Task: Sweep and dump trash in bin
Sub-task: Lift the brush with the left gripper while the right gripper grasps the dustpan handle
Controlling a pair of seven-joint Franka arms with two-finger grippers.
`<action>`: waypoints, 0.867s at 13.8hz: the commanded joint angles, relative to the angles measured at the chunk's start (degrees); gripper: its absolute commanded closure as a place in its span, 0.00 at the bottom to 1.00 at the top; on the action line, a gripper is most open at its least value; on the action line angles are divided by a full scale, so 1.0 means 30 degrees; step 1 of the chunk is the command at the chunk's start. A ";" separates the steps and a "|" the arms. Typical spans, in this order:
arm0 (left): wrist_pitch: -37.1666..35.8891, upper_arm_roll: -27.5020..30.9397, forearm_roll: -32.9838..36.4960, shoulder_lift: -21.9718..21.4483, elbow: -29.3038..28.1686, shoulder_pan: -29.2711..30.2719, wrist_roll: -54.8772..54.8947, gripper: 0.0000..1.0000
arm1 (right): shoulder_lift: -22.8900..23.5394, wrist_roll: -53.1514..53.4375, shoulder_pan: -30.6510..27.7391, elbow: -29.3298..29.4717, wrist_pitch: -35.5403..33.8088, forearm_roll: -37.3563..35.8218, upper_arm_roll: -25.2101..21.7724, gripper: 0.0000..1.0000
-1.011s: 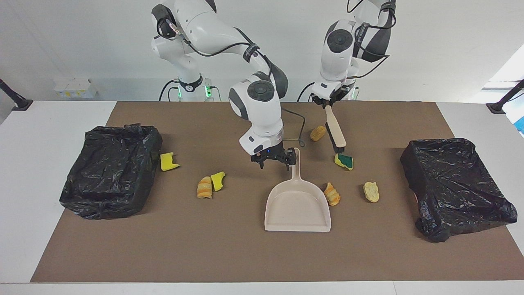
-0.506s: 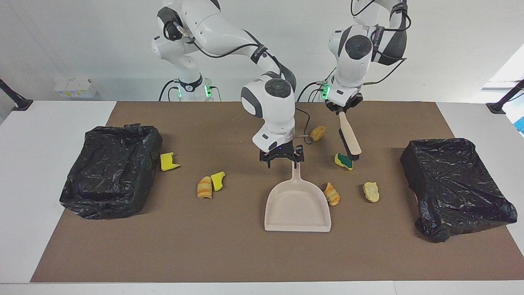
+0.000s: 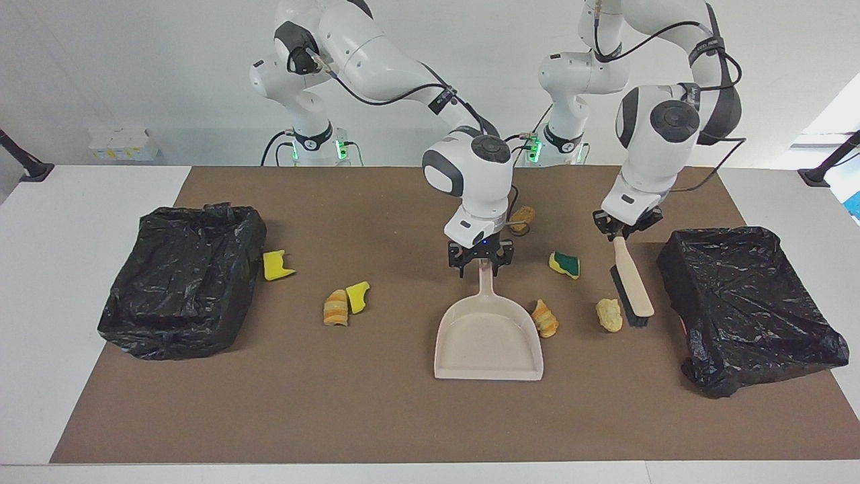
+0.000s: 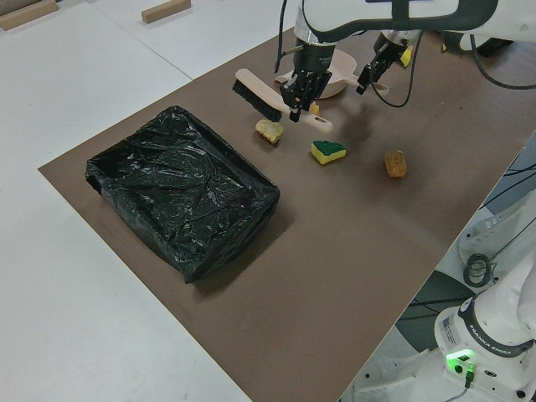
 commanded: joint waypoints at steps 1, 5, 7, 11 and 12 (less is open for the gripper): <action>-0.0153 -0.0245 0.0345 0.1741 0.2056 0.0765 0.1705 1.00 | 0.0222 0.0547 0.0079 0.0428 0.0007 -0.0633 0.0023 0.27; 0.1076 -0.0245 0.0375 0.3032 0.2734 0.1122 0.4110 1.00 | 0.0076 0.0372 0.0022 0.0516 -0.0637 -0.1043 -0.0007 0.29; 0.1516 -0.0245 0.0200 0.3036 0.2471 0.1441 0.4896 1.00 | 0.0075 0.0372 0.0022 0.0516 -0.0609 -0.1043 -0.0007 0.34; 0.1663 -0.0245 0.0198 0.2946 0.1476 0.1913 0.6507 1.00 | -0.0070 0.0372 0.0022 0.0516 -0.0667 -0.1102 0.0022 0.41; 0.2041 -0.0245 0.0170 0.2889 0.1096 0.1999 0.7934 1.00 | -0.0100 0.0343 0.0022 0.0516 -0.0696 -0.1131 -0.0006 0.41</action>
